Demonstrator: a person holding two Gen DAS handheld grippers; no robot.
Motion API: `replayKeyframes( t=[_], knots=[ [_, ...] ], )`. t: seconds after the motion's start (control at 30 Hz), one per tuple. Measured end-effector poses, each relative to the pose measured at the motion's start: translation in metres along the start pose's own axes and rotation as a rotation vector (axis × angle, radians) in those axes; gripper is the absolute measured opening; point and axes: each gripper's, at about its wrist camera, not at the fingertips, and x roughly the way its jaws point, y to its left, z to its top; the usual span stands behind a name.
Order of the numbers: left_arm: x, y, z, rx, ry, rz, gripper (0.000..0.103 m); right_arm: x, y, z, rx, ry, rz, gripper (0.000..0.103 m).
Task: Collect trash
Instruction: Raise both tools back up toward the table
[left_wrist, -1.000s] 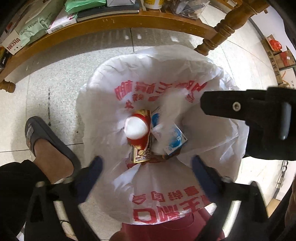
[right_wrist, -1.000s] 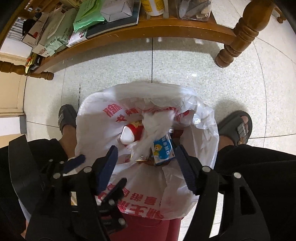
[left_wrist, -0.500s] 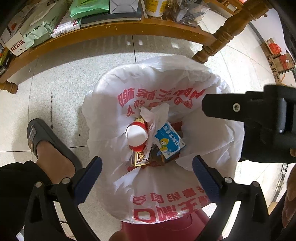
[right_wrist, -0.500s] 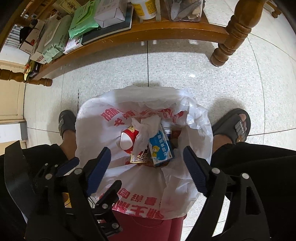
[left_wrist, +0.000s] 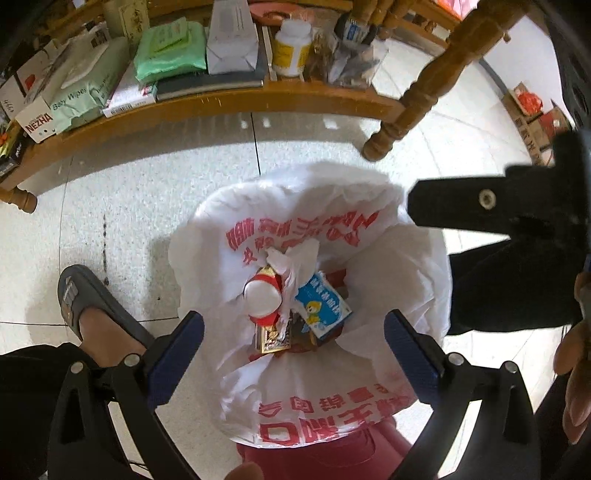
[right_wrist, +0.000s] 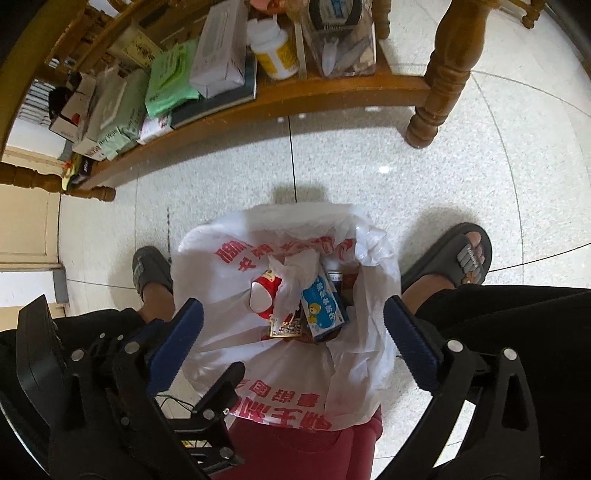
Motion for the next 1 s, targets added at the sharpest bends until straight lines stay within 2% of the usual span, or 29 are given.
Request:
replayKeyframes(
  t=[0.13, 0.27, 0.47, 0.63, 0.8, 1.0],
  knots=[
    [-0.017, 0.003, 0.008, -0.041, -0.046, -0.048, 0.095, -0.023, -0.001, 0.0, 0.001, -0.049, 0.006, 0.096],
    [-0.033, 0.006, 0.013, -0.081, -0.091, -0.095, 0.095, -0.062, -0.001, -0.001, -0.006, -0.141, 0.012, 0.096],
    [-0.062, -0.003, 0.024, -0.062, -0.165, -0.124, 0.095, -0.122, 0.003, -0.005, -0.048, -0.255, 0.003, 0.096],
    [-0.102, -0.002, 0.041, -0.077, -0.247, -0.104, 0.095, -0.17, 0.014, -0.004, -0.082, -0.339, 0.02, 0.096],
    [-0.142, 0.002, 0.055, -0.064, -0.315, -0.04, 0.095, -0.22, 0.033, -0.002, -0.131, -0.433, 0.021, 0.096],
    [-0.21, 0.002, 0.079, -0.037, -0.462, 0.015, 0.095, -0.276, 0.053, 0.002, -0.186, -0.541, 0.024, 0.096]
  ],
)
